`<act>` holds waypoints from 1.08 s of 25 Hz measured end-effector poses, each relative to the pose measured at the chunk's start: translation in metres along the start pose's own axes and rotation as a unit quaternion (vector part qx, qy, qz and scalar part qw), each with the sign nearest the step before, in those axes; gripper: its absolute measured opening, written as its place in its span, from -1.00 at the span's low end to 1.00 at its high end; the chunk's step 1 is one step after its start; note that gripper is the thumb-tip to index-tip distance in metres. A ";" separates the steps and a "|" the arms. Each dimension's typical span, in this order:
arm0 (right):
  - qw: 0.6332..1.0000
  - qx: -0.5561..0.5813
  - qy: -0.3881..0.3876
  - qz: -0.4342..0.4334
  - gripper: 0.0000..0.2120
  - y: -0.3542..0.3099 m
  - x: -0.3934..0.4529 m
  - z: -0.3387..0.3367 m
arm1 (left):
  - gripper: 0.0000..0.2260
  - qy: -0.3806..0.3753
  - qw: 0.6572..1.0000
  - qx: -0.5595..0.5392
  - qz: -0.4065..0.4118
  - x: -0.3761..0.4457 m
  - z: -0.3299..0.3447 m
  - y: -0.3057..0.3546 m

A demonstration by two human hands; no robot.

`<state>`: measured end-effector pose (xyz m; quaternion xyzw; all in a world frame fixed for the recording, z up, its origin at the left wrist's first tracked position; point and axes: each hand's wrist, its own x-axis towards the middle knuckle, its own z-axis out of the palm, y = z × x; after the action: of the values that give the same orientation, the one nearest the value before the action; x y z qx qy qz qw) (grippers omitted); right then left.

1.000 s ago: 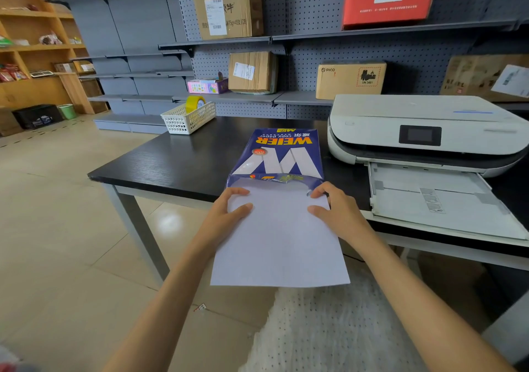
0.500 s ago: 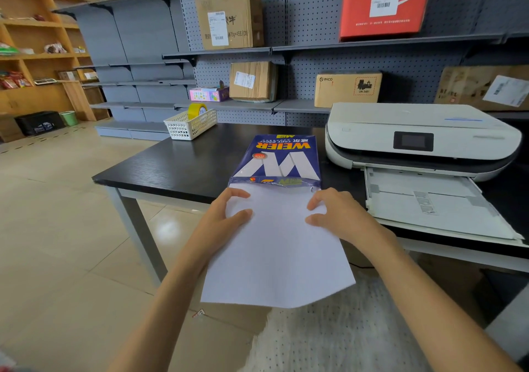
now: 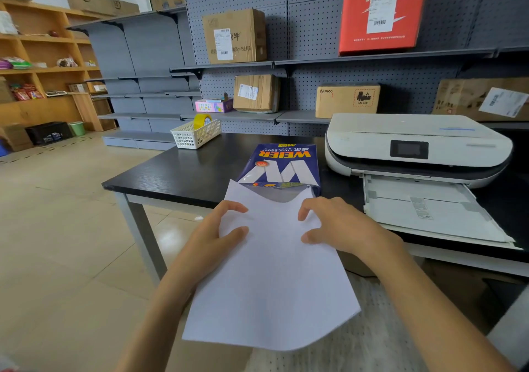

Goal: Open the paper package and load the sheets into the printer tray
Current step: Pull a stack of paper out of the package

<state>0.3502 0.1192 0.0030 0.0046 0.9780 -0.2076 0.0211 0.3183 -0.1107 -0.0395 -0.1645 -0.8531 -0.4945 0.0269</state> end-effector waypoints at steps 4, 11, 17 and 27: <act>1.000 -0.001 0.001 -0.010 -0.62 -0.007 -0.011 -0.005 | -0.77 0.011 1.000 0.019 0.017 -0.009 -0.006 0.010; 0.997 0.043 0.070 -0.015 -0.63 -0.002 -0.014 -0.020 | -0.76 0.042 0.997 0.024 0.055 -0.003 -0.009 0.021; 0.994 0.054 0.094 0.023 -0.62 0.021 -0.016 -0.027 | -0.81 0.023 0.997 0.019 0.067 0.021 0.016 0.030; 0.981 0.101 0.110 0.124 -0.46 0.092 -0.017 -0.043 | -0.78 -0.037 0.995 0.021 0.090 0.068 0.094 0.052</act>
<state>0.3672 0.2207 0.0062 0.1507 0.9402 -0.2993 -0.0613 0.2812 0.0105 -0.0297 -0.2583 -0.8455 -0.4655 0.0431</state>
